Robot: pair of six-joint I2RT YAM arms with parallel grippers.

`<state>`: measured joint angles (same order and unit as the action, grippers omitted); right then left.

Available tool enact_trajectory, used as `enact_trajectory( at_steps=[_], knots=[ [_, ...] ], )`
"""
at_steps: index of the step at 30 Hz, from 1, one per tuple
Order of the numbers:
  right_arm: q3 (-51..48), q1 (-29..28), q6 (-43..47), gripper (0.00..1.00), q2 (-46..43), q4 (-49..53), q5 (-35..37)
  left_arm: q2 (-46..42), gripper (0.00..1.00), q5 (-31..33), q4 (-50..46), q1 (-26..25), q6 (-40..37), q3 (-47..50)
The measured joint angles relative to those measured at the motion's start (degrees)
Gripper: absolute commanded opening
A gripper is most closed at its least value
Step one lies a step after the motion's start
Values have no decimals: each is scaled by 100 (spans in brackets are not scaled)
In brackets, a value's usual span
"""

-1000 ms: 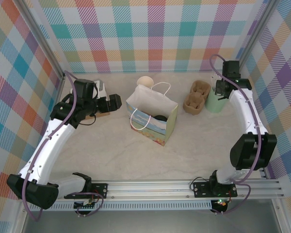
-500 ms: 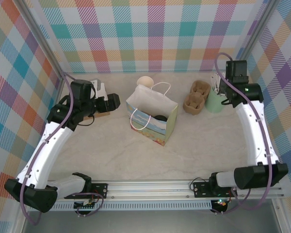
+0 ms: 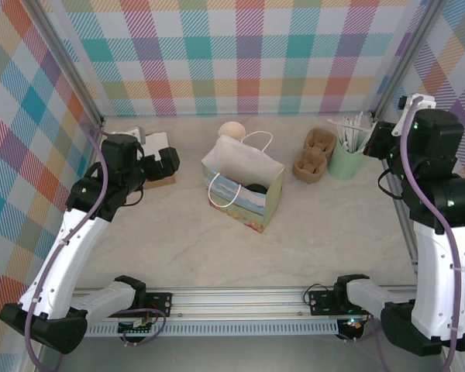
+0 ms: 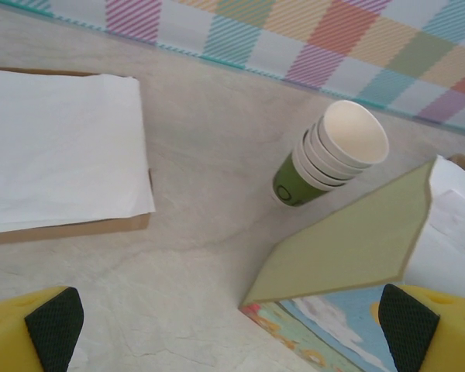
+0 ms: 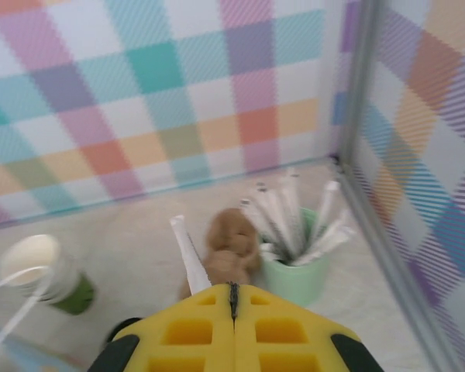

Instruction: Pack the takeout coffee

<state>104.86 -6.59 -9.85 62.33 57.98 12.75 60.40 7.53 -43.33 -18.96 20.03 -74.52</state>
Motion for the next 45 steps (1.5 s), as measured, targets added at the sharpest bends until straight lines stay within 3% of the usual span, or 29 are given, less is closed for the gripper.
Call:
enact_trajectory(
  at_steps=[8,12,19,28,45],
  knots=[
    [481,-90,-219,4,413,11,-2057,-68,100,402,-2,0,35,142],
    [605,-496,-188,3,817,105,-2516,-68,100,468,-4,0,37,177],
    [616,-1547,9,2,1281,275,-2435,-70,100,531,-2,0,142,177],
    [901,-2636,297,3,2258,299,-1506,-105,100,566,-7,0,164,177],
    [1453,-3434,476,6,4098,232,-1200,-144,100,560,-24,0,164,177]
  ],
)
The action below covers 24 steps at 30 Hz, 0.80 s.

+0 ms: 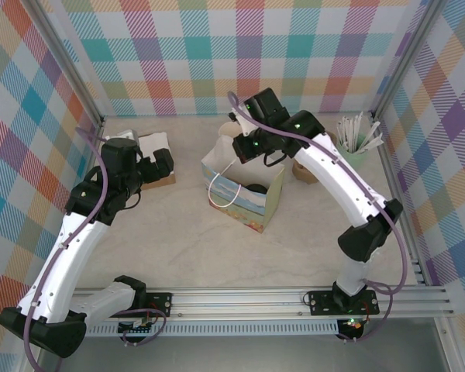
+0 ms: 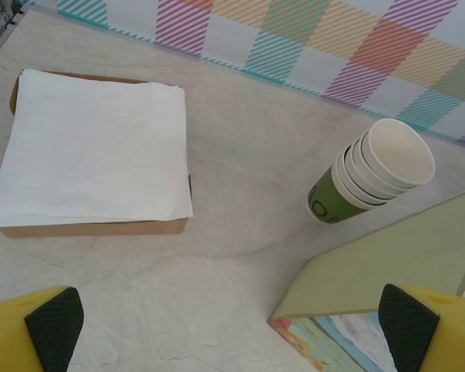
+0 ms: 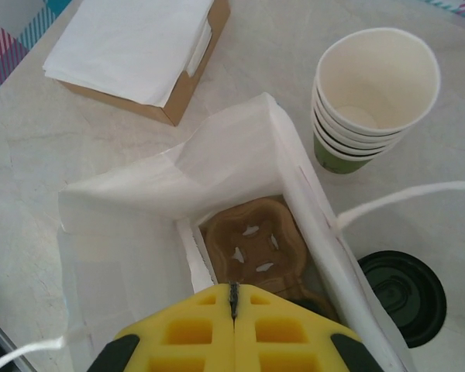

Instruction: Pack the takeout coffee

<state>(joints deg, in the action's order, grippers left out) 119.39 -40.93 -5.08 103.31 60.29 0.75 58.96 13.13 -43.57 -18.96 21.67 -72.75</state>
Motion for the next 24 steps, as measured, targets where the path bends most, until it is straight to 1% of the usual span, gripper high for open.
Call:
enact_trajectory(
  at_steps=[4,8,10,11,15,18,24],
  knots=[
    [0,-33,-2,13,223,-24,-85,35,100,-55,-44,0,7,-26],
    [4,-33,-22,23,404,-22,-234,243,100,-223,-188,4,24,-168],
    [26,-33,-33,27,452,-13,-269,352,100,-319,-240,24,72,-223],
    [72,-33,-28,29,468,4,-271,402,100,-369,-269,46,111,-247],
    [455,-33,-2,35,487,129,-192,588,100,-656,-321,210,212,-372],
    [708,-33,-2,41,431,162,-44,695,100,-960,-323,437,282,-452],
    [678,-33,-9,54,-94,273,256,933,100,-1644,-323,1134,243,-505]
  ],
)
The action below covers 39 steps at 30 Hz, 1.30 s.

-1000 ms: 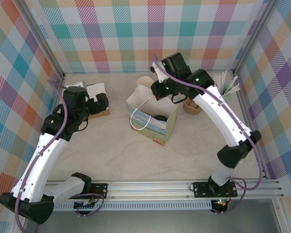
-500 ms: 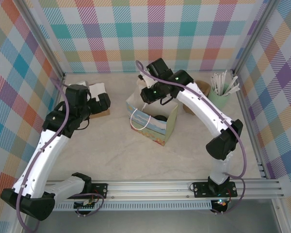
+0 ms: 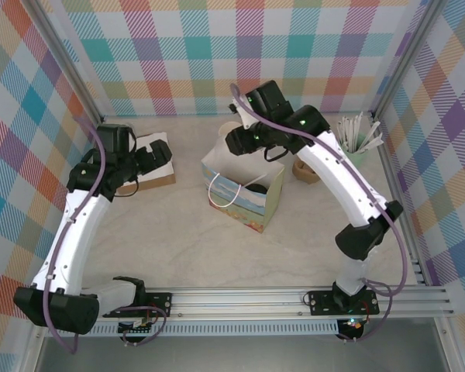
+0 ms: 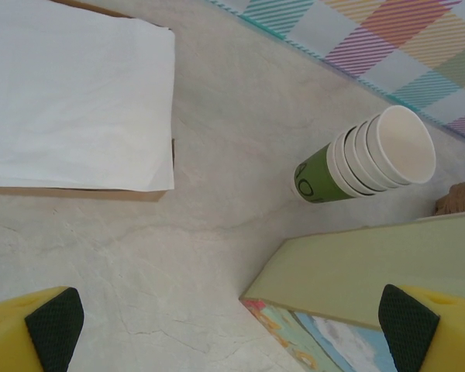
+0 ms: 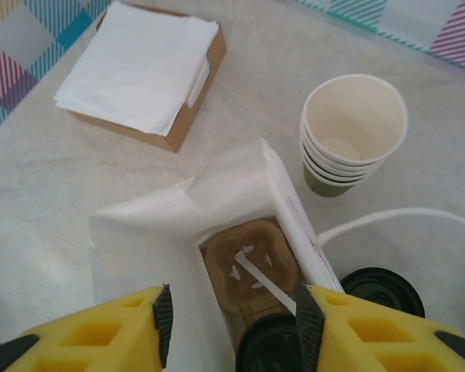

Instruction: Pack the takeout coffee

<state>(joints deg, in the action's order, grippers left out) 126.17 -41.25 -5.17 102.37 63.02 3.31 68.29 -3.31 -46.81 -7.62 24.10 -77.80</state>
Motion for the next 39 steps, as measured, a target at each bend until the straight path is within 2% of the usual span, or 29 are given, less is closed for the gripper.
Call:
enact_trajectory(
  at_steps=[7,14,18,26,32,39],
  knots=[
    [-778,0,-105,66,-1110,-179,256,732,93,-492,-31,603,-498,-175],
    [-2055,0,-282,83,-2033,-745,597,2109,83,-505,-166,632,-1241,-658],
    [-2730,0,-319,100,-2455,-1075,822,2914,78,-509,-249,616,-1530,-841],
    [-3222,0,-337,100,-2887,-1353,1187,4009,71,-249,-553,306,-1932,-1427],
    [-3373,2,-334,100,-2942,-1416,1325,4496,64,129,-748,90,-2109,-1971],
    [-3416,2,-319,100,-2942,-1421,1429,4817,58,201,-920,50,-2225,-2240]
  ],
)
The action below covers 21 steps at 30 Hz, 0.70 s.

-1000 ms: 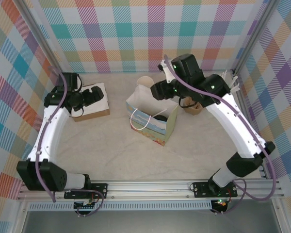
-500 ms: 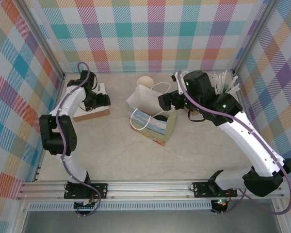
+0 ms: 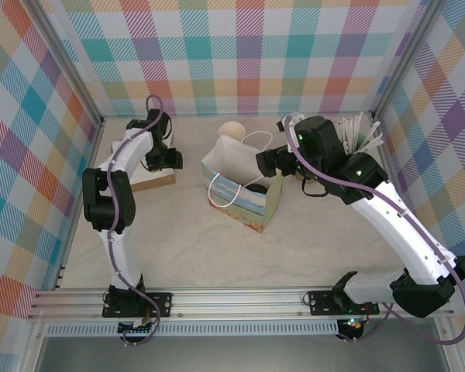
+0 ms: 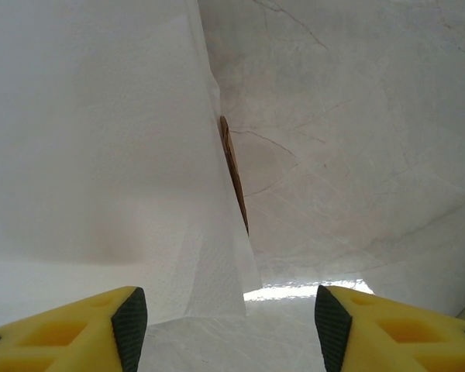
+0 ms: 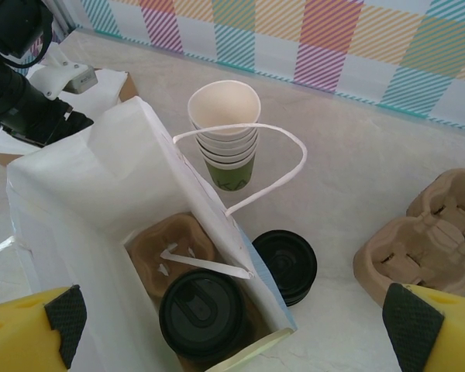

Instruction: Pack the takeout coffee

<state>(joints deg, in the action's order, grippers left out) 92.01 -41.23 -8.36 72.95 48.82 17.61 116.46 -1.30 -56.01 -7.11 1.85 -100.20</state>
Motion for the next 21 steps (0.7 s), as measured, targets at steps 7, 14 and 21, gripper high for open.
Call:
enact_trajectory(
  at_steps=[7,14,21],
  knots=[
    [-42,2,2,100,9,0,24,133,52,35,-107,0,-22,-90],
    [-42,7,2,100,50,0,44,138,48,59,-109,0,-24,-125],
    [-42,33,2,100,125,0,46,258,47,146,-136,0,-70,-133]
  ],
)
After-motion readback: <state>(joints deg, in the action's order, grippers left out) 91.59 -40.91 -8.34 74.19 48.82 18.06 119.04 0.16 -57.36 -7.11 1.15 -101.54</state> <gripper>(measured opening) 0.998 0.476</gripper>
